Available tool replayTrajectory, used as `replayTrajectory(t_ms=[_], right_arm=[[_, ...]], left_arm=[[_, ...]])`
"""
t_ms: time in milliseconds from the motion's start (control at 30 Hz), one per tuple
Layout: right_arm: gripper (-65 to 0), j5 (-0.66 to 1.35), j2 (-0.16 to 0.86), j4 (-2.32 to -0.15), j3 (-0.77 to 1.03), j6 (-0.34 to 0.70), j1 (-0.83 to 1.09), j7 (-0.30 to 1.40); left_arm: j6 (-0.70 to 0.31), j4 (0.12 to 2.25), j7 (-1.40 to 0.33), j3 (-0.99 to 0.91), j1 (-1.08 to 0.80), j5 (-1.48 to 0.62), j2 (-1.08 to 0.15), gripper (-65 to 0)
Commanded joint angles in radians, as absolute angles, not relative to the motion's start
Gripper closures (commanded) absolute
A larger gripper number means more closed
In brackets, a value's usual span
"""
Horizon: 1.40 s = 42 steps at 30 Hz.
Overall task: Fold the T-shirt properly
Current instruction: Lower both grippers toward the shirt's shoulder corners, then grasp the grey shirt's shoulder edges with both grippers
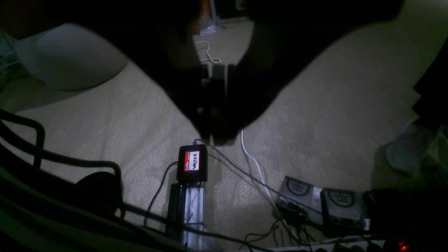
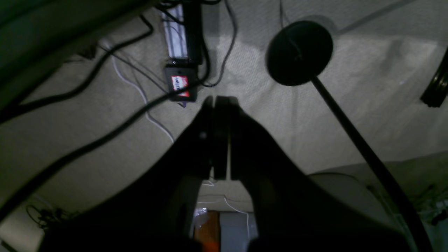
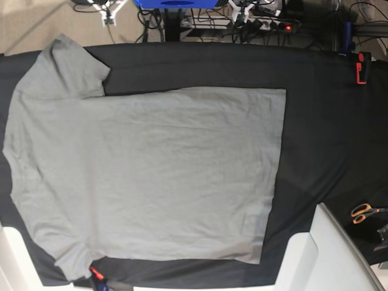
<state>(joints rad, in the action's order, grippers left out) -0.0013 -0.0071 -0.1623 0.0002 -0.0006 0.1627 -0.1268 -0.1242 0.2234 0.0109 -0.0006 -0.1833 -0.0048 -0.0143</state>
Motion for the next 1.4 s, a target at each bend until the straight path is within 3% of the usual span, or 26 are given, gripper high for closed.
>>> replayTrajectory(t_ms=[0,333,567,900,1133,1200,1267,1300,1367], right_arm=[[-0.8,-0.002,-0.005,-0.163,-0.001,-0.001,0.17,-0.128],[-0.6,0.001,-0.004,-0.291,0.002,-0.001,0.255,-0.124],[-0.6,0.002,0.042,-0.559,0.016,-0.002,0.4,0.027],[-0.5,0.002,0.039,-1.133,0.344,0.001,0.63,0.245],[-2.0,0.016,-0.004,-1.504,0.493,0.039,0.67,0.266],[-7.7,0.09,-0.013,-1.572,0.542,0.147,0.647,0.269],[-18.5,0.199,-0.016,-1.603,0.605,0.286,0.616,0.289],[-25.7,0.259,-0.015,-1.606,0.638,0.366,0.593,0.315],[-40.8,0.352,-0.012,-1.595,0.711,0.516,0.529,0.4]], left_arm=[[-0.128,0.226,0.028,-0.001,-0.193,-0.007,-0.015,0.0],[-0.128,0.282,0.214,0.008,-0.3,-0.005,-0.044,0.0],[-0.128,0.601,0.216,-0.001,-0.483,-0.005,-0.101,0.0],[-0.128,1.021,0.216,-0.002,-0.708,-0.008,-0.159,0.0],[-0.128,1.469,0.208,-0.107,-0.862,-0.008,-0.156,0.0],[-0.128,1.56,0.188,-0.15,-0.869,-0.016,-0.142,0.0],[-0.128,1.632,0.105,-0.197,-0.863,-0.07,-0.14,0.0],[-0.128,1.661,0.062,-0.216,-0.845,-0.117,-0.143,-5.3],[-0.13,1.684,-0.013,-0.255,-0.814,-0.226,-0.159,-22.4]])
